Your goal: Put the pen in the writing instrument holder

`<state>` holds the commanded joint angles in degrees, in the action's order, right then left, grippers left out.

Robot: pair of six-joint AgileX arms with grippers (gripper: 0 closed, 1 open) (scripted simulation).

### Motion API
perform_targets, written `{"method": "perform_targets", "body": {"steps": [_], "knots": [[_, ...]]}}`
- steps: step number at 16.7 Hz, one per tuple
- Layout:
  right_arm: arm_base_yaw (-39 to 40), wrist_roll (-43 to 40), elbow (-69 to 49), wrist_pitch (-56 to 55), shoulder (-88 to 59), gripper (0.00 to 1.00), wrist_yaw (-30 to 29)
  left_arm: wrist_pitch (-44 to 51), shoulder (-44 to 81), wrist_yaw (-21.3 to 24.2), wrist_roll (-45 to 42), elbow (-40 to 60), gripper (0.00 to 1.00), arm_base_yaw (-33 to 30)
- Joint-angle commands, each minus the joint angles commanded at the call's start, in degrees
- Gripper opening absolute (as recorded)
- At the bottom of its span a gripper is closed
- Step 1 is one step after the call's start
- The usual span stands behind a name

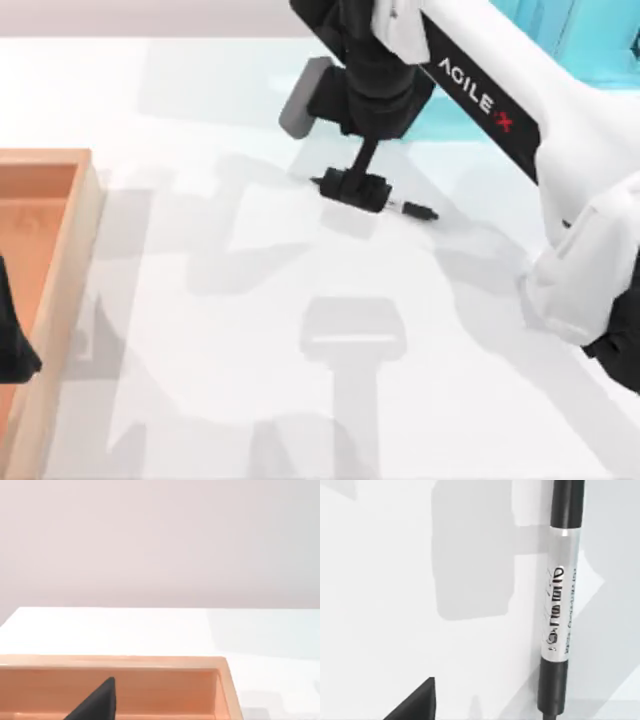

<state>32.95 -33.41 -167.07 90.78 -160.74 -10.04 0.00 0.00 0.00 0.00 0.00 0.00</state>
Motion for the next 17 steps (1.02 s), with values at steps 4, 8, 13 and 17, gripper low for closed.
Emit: {"method": "perform_targets", "body": {"steps": [4, 8, 13, 17], "knots": [[4.8, 4.5, -8.3, 1.0, -8.0, 1.00, -0.6, 0.0, 0.0, 0.0, 0.0, 0.0, 1.00, 0.0], [2.5, 2.2, -19.8, 1.9, -17.9, 1.00, -0.5, 0.0, 0.0, 0.0, 0.0, 0.0, 1.00, 0.0], [-2.3, -2.6, -25.4, 2.2, -22.7, 1.00, -0.1, 0.0, 0.0, 0.0, 0.0, 0.0, 1.00, 0.0], [-2.3, -2.6, -25.4, 2.2, -22.7, 0.92, -0.1, 0.0, 0.0, 0.0, 0.0, 0.0, 1.00, 0.0]]}}
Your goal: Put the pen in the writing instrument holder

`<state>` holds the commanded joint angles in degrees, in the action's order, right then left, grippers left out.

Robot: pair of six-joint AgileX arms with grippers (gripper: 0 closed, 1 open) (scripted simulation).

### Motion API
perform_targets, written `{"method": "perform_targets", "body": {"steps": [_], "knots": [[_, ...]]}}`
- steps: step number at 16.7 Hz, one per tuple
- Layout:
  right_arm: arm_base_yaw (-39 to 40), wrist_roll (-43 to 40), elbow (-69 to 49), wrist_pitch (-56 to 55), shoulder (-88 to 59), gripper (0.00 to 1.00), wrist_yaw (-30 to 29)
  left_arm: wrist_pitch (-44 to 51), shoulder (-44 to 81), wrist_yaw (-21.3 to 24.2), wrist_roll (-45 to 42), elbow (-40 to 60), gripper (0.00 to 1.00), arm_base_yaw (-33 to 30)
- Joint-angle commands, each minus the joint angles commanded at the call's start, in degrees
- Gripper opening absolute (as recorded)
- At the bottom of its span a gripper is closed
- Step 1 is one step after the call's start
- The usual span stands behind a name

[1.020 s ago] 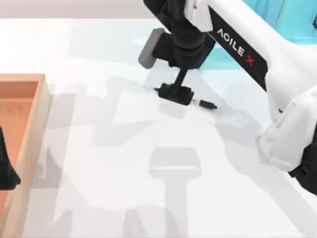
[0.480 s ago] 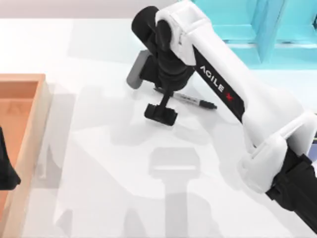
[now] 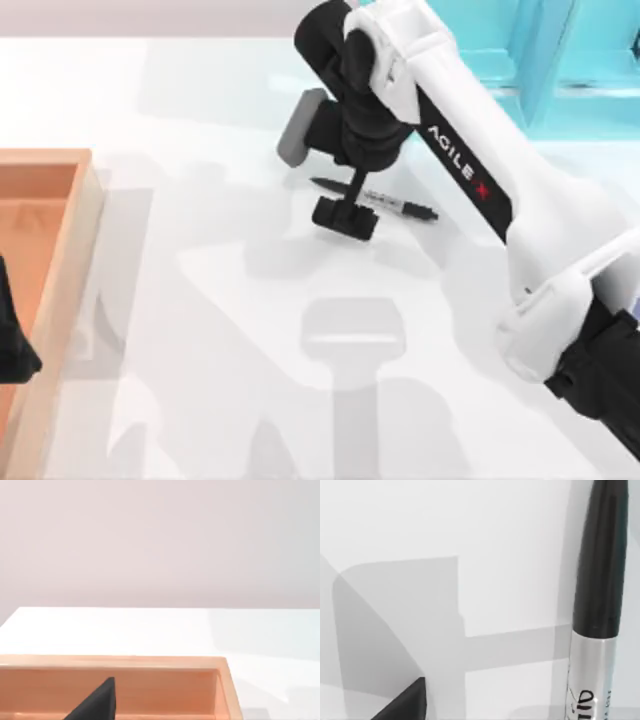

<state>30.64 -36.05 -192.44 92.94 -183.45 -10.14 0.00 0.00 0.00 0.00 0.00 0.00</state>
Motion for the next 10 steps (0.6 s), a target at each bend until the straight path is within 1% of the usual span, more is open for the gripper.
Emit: {"method": "perform_targets", "body": {"steps": [10], "knots": [[0.0, 0.0, 0.0, 0.0, 0.0, 0.17, 0.0, 0.0, 0.0, 0.0, 0.0, 0.0, 1.00, 0.0]]}}
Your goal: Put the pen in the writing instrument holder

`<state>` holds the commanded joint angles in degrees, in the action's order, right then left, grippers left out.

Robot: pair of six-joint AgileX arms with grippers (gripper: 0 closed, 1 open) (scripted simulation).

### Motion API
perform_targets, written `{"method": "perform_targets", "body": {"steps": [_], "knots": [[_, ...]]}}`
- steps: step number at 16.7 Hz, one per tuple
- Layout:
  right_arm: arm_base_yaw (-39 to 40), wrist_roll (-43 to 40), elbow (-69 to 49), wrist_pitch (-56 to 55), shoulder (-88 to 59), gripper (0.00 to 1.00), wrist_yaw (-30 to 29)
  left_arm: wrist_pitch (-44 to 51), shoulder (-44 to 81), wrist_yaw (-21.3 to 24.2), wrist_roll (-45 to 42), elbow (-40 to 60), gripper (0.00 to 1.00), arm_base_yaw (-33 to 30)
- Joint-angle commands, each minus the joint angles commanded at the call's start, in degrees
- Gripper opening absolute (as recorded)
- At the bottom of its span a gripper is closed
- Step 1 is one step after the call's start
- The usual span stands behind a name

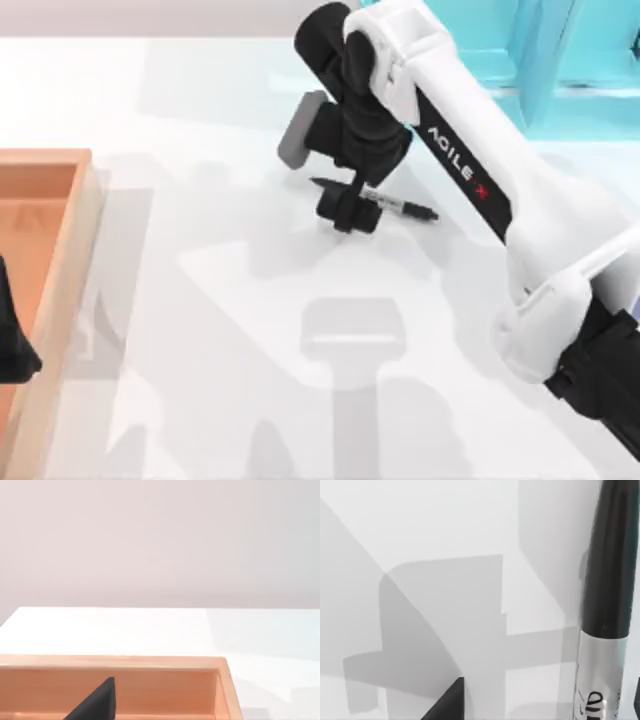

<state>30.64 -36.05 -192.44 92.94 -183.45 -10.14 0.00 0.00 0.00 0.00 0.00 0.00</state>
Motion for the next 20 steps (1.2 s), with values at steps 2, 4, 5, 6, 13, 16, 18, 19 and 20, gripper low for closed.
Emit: {"method": "perform_targets", "body": {"steps": [2, 4, 5, 6, 13, 16, 18, 19, 20], "knots": [[0.0, 0.0, 0.0, 0.0, 0.0, 0.02, 0.0, 0.0, 0.0, 0.0, 0.0, 0.0, 1.00, 0.0], [0.0, 0.0, 0.0, 0.0, 0.0, 0.00, 0.0, 0.0, 0.0, 0.0, 0.0, 0.0, 1.00, 0.0], [0.0, 0.0, 0.0, 0.0, 0.0, 0.00, 0.0, 0.0, 0.0, 0.0, 0.0, 0.0, 1.00, 0.0], [0.0, 0.0, 0.0, 0.0, 0.0, 0.00, 0.0, 0.0, 0.0, 0.0, 0.0, 0.0, 1.00, 0.0], [1.5, 1.5, 0.6, 0.7, 3.5, 0.00, 1.8, 0.0, 0.0, 0.0, 0.0, 0.0, 1.00, 0.0], [2.9, 2.5, 5.6, 0.8, 6.6, 0.00, 2.0, 0.0, 0.0, 0.0, 0.0, 0.0, 1.00, 0.0], [4.0, 3.6, 11.9, -0.7, 11.5, 0.00, 2.0, 0.0, 0.0, 0.0, 0.0, 0.0, 1.00, 0.0], [4.5, 4.2, 15.8, -1.7, 14.7, 0.00, 1.9, 0.0, 0.0, 0.0, 0.0, 0.0, 1.00, 0.0], [5.0, 4.9, 20.3, -2.9, 18.3, 0.00, 1.9, 0.0, 0.0, 0.0, 0.0, 0.0, 1.00, 0.0]]}}
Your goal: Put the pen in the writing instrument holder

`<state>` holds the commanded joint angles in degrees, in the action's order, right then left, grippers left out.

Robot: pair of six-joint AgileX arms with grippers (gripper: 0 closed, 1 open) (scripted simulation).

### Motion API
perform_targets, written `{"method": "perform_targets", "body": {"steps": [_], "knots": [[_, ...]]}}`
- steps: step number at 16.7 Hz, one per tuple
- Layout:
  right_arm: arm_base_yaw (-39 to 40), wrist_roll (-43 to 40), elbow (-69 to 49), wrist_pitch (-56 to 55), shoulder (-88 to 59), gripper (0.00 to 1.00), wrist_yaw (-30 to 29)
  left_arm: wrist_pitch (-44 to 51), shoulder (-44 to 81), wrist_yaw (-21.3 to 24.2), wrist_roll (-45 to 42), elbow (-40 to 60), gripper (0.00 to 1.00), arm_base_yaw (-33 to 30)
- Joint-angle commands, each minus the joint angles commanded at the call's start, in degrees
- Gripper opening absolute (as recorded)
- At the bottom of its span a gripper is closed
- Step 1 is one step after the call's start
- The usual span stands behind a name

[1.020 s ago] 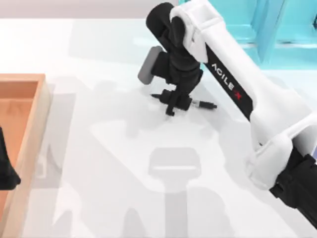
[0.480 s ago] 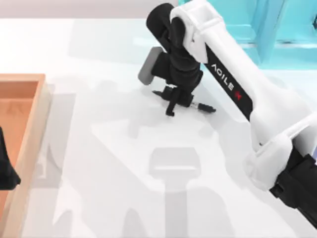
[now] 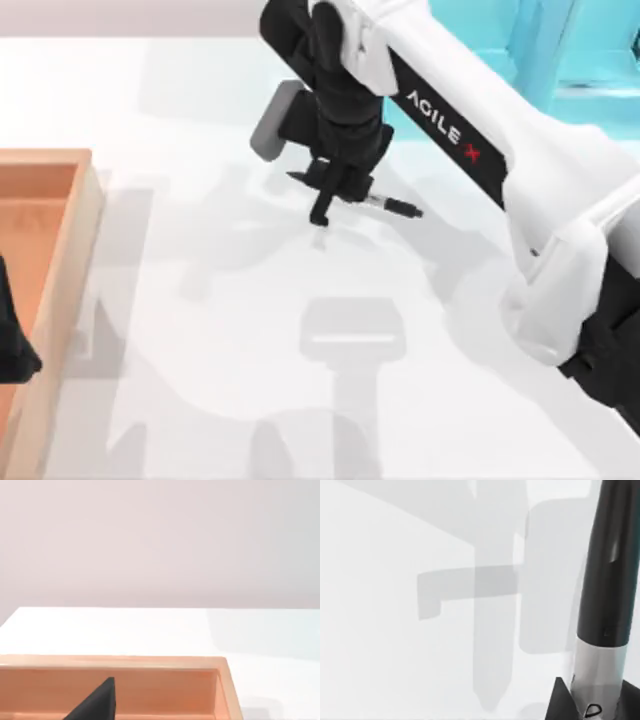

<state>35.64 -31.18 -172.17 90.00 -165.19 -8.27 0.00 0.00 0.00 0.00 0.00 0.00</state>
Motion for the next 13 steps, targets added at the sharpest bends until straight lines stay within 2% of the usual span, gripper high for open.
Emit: {"method": "perform_targets", "body": {"steps": [8, 13], "knots": [[4.0, 4.6, 43.2, -11.7, 35.1, 0.00, -1.4, 0.0, 0.0, 0.0, 0.0, 0.0, 1.00, 0.0], [7.2, 7.6, 58.8, -14.5, 46.2, 0.00, -1.2, 0.0, 0.0, 0.0, 0.0, 0.0, 1.00, 0.0]]}}
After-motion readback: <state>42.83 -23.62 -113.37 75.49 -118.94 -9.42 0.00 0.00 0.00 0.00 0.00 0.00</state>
